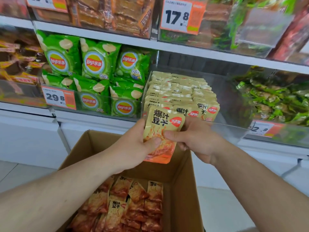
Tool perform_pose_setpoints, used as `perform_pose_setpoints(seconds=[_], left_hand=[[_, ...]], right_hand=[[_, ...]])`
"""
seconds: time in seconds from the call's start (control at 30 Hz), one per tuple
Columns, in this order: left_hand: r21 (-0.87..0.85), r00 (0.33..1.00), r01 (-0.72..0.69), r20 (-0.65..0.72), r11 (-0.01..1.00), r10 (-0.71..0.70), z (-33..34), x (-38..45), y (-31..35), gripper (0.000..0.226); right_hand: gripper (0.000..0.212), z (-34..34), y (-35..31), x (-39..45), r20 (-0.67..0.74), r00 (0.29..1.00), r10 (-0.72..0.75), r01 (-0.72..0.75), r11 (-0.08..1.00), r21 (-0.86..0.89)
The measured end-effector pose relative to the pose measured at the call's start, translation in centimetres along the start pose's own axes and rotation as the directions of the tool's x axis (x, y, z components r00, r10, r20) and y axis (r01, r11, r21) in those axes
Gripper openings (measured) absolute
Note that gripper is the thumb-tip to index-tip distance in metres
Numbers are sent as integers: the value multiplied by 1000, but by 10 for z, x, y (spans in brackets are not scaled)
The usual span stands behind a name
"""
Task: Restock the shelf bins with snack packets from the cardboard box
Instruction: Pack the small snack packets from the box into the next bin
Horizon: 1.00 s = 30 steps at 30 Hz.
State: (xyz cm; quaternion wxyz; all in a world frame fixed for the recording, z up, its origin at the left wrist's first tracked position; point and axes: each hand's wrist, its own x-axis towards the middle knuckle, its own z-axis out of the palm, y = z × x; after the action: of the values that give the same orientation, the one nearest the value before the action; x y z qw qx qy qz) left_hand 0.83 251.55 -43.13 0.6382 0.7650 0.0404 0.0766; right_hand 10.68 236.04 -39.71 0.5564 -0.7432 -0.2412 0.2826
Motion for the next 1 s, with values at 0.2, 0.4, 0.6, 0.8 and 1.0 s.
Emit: perform_pose_setpoints(seconds=[0.2,0.4,0.6,0.8,1.0], left_hand=[[154,993,-116,22,981,114,25,32,19,37],[819,923,-222,2,529,384,40,60,23,75],[945,954,-164,79,282,289,47,80,-2,88],[945,948,-149,52,292,315,49,81,-7,91],[943,949,-143,44,302,313,50,80,-6,91]], right_hand=[[12,-37,-19,-13,-80,992,-97,98,995,6],[13,-111,-38,-18,-474,838,-271,289,957,-36],[21,-137,-12,-5,-522,815,-254,157,962,-223],[21,-140,10,18,-506,849,-156,55,976,-209],[19,-128,23,40,-576,813,-85,-269,823,-500]])
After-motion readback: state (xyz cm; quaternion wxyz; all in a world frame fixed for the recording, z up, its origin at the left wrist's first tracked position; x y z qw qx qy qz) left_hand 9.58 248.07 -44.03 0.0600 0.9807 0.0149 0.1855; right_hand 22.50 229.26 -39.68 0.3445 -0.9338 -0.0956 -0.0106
